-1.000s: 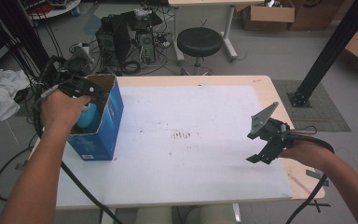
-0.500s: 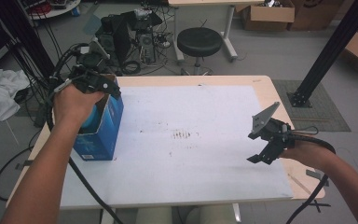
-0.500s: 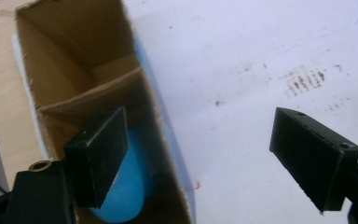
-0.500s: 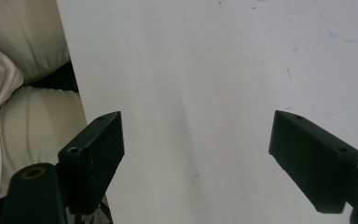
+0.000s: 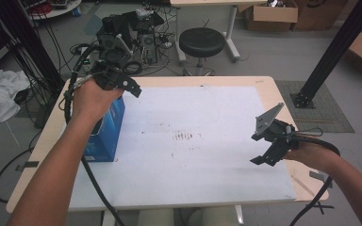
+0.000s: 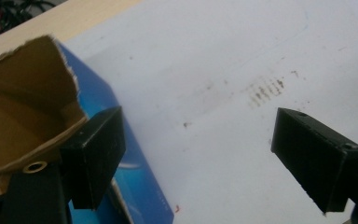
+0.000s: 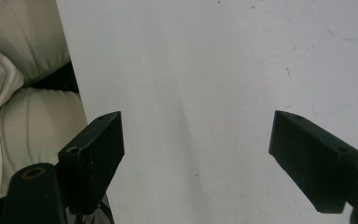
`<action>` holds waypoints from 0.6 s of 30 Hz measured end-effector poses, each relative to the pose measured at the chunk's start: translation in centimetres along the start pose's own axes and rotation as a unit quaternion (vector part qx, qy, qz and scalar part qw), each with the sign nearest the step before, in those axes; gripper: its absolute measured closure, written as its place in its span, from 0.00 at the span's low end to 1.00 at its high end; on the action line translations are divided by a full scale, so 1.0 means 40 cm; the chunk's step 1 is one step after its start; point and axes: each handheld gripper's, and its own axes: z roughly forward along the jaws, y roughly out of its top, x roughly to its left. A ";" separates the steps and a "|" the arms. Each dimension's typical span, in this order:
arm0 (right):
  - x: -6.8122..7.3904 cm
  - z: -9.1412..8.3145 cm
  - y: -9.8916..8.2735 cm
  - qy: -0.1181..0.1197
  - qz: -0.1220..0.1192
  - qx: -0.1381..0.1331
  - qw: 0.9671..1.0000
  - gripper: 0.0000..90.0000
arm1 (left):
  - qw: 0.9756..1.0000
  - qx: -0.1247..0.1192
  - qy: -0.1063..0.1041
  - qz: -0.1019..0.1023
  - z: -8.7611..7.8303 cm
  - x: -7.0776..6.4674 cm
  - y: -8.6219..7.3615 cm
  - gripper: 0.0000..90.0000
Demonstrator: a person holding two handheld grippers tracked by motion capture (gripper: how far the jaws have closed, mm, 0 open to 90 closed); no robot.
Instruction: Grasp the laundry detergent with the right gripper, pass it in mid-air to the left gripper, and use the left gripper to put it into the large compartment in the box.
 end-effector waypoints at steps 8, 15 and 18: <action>-0.005 0.002 0.000 0.001 0.005 -0.001 1.000 0.20 | 0.998 0.004 -0.024 0.065 0.028 -0.063 0.041 0.21; -0.010 0.004 0.004 0.003 0.007 -0.001 1.000 0.20 | 0.991 0.010 -0.044 0.124 0.064 -0.104 0.068 0.21; -0.010 0.002 0.007 0.002 0.009 -0.004 1.000 0.20 | 0.988 0.010 -0.053 0.146 0.082 -0.119 0.082 0.21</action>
